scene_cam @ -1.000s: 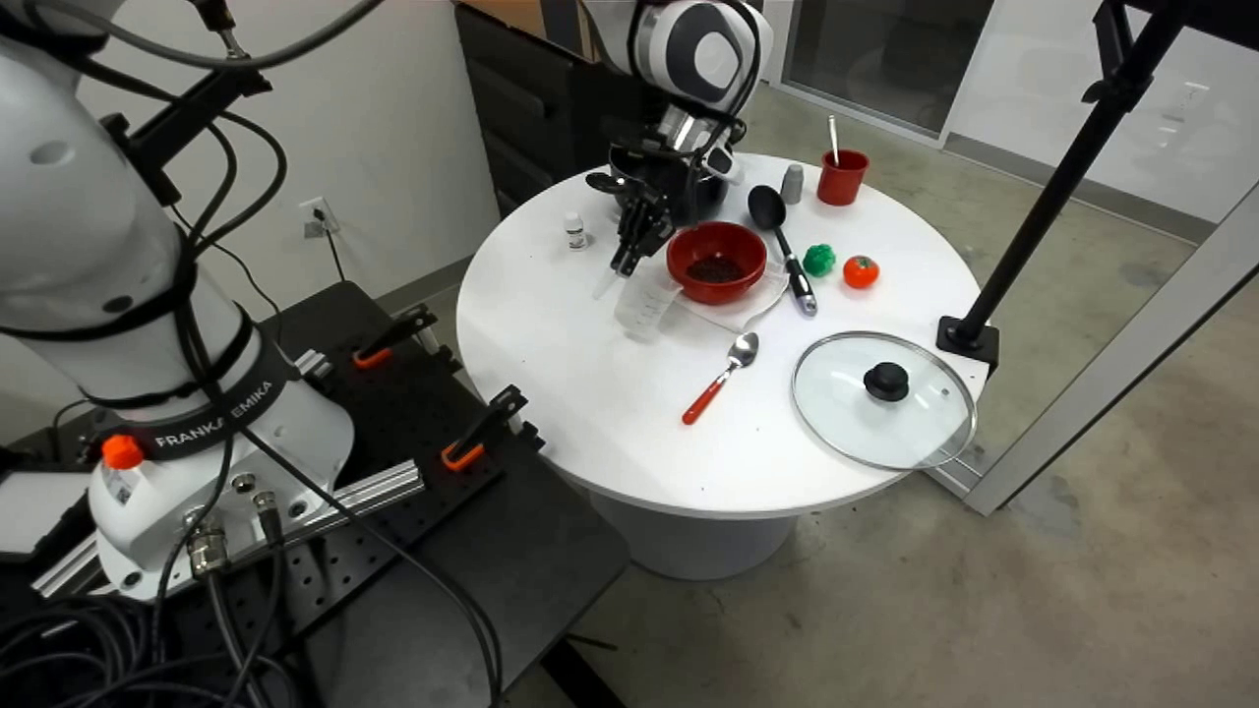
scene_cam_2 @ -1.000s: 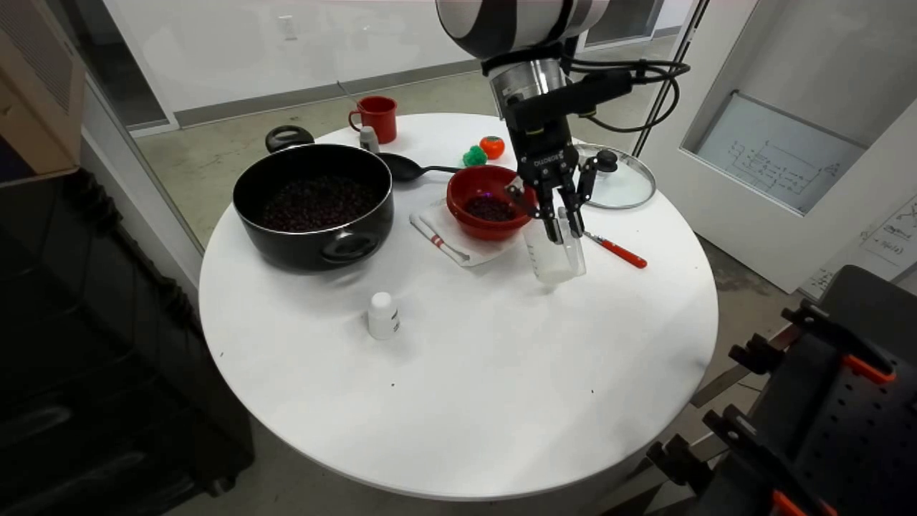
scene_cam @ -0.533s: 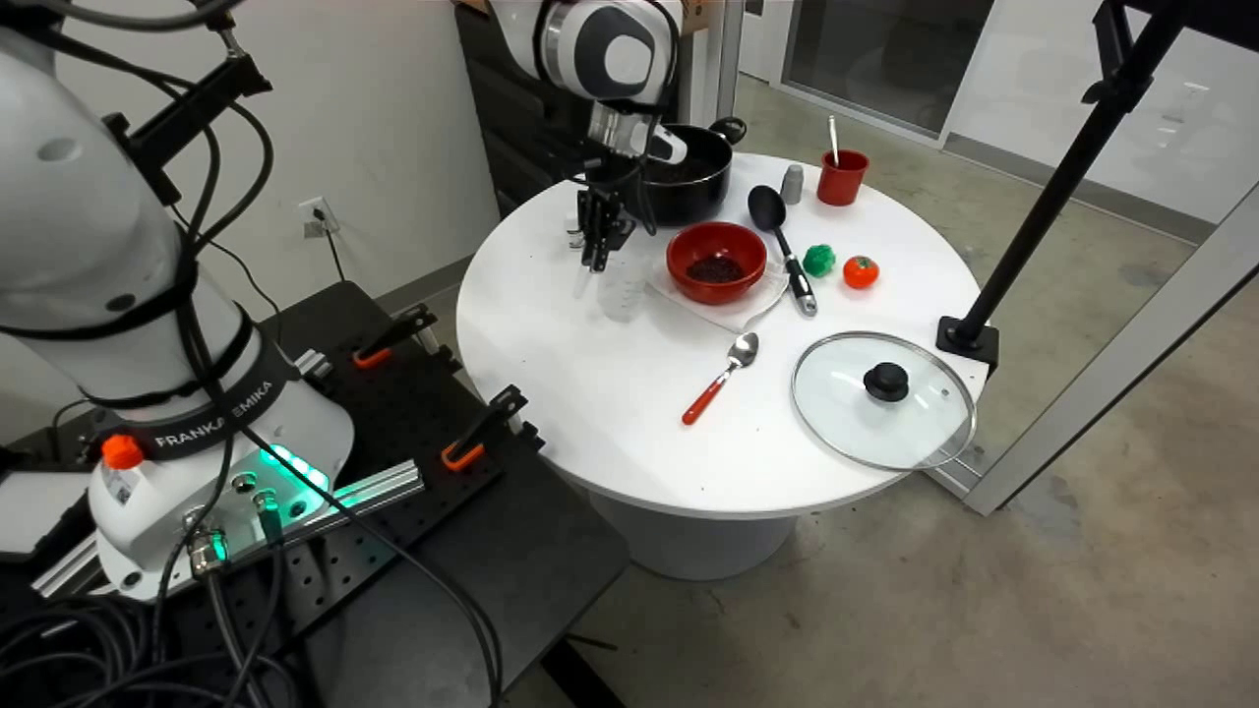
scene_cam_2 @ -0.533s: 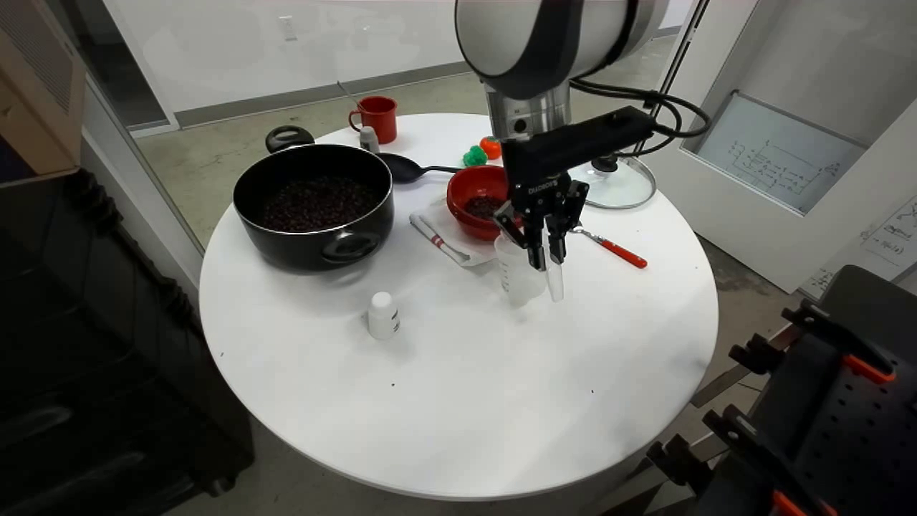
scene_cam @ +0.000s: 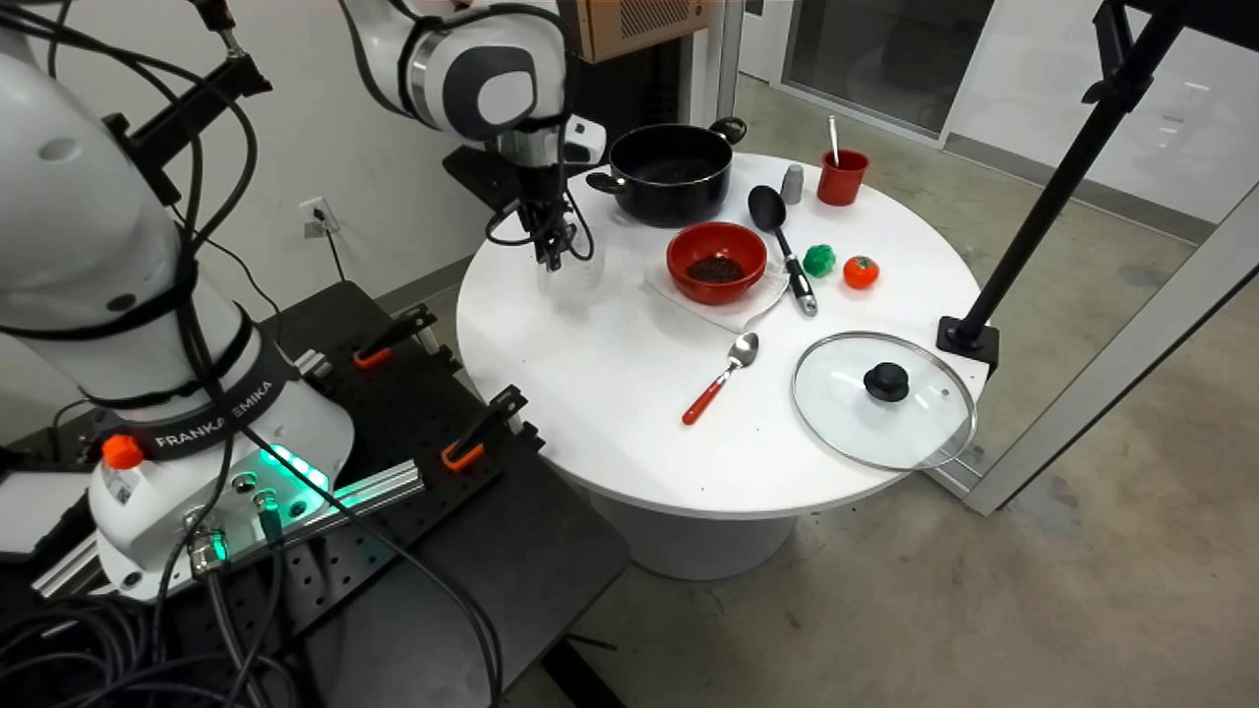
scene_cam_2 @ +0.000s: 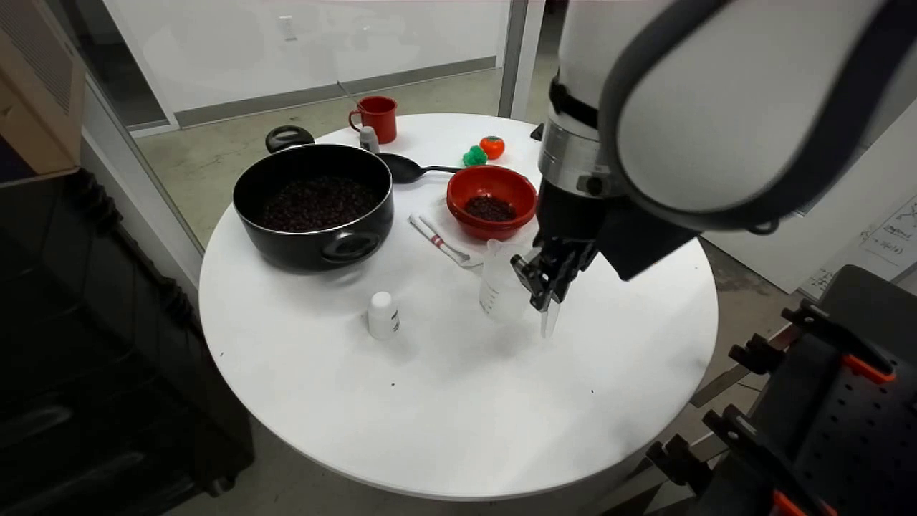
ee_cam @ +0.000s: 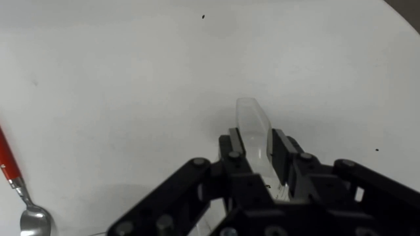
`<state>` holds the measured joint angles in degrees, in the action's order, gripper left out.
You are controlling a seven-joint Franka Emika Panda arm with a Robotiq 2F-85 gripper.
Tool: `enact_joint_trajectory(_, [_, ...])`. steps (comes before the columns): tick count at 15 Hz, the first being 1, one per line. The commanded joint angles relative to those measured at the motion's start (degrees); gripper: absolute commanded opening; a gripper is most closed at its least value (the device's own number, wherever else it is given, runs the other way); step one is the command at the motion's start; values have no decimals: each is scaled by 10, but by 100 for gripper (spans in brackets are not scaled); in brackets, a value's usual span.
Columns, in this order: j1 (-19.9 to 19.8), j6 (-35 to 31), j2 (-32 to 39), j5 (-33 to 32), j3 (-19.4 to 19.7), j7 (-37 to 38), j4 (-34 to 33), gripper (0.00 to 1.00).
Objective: Pour the contents of the jug into the red bowl then place a spoonful in the pot
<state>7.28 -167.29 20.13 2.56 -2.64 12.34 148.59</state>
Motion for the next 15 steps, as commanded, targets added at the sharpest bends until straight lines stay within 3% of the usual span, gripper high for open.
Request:
enact_joint_trajectory(1, [18,-132,-36,-1,0,-6,112,7])
enact_joint_trajectory(5, [38,-187,-5,20,17,-2,115,7])
enact_joint_trajectory(11, [46,-146,5,59,49,15,68,7])
enact_joint_trajectory(15, [84,-155,47,66,107,21,38,7])
